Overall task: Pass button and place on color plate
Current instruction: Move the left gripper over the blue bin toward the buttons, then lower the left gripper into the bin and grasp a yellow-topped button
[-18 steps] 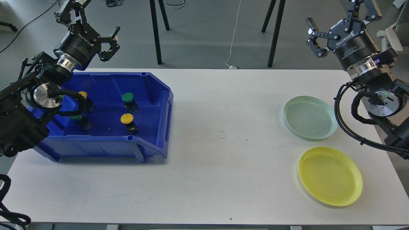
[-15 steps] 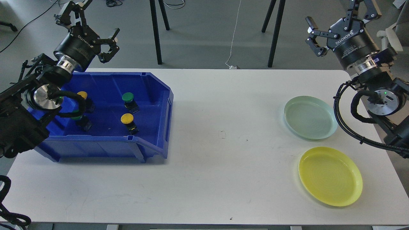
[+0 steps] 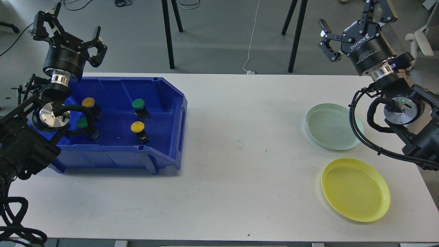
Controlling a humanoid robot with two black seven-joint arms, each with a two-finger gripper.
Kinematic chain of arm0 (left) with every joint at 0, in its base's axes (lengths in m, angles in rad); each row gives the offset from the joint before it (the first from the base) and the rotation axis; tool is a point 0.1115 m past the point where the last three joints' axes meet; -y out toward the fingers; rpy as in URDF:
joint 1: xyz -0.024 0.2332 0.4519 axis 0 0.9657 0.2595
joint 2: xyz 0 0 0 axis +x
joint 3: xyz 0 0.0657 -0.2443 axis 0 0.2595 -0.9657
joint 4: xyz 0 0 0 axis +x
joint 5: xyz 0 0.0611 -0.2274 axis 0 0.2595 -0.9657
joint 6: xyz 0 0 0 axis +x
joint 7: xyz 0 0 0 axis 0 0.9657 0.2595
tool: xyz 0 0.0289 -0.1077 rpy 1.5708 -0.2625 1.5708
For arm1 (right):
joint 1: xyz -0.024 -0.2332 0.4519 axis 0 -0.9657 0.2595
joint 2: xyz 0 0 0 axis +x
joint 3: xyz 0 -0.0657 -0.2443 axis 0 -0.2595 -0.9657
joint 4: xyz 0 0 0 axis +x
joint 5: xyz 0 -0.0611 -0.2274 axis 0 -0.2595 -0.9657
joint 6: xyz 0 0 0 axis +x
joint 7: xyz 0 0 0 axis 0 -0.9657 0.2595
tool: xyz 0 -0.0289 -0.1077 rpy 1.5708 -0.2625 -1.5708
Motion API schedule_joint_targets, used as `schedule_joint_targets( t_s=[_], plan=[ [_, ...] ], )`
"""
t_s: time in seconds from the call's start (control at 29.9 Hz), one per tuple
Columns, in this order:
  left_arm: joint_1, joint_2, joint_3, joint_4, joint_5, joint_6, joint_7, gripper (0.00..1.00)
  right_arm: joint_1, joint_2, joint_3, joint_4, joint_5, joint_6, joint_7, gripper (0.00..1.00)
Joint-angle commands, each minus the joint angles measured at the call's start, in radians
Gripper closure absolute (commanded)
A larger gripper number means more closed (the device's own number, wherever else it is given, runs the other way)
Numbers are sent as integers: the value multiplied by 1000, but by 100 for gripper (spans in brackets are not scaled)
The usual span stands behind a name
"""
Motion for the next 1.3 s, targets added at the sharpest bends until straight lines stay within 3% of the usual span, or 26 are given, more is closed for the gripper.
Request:
schedule_joint_targets(
  t_s=[0.0, 0.23, 0.4, 0.64, 0.74, 0.87, 1.27],
  plan=[
    [2, 73, 5, -131, 125, 0, 0, 0, -2, -4, -1, 3, 0, 0, 0, 0],
    [-44, 308, 29, -464, 651, 0, 0, 0, -11, -13, 0, 3, 0, 0, 0, 0],
    [-162, 447, 226, -619, 998, 0, 0, 0, -34, -12, -1, 3, 0, 0, 2, 0],
    [-512, 465, 722, -600, 1199, 0, 0, 0, -54, -6, -1, 1, 0, 0, 2, 0],
    [-586, 403, 885, -520, 1239, 0, 0, 0, -56, -4, 0, 0, 0, 0, 3, 0],
    [-589, 313, 985, -408, 1303, 0, 0, 0, -66, -4, 2, 0, 0, 0, 5, 0],
    [-569, 175, 1132, -241, 1368, 0, 0, 0, -80, -13, 6, -2, 0, 0, 6, 0]
  ],
)
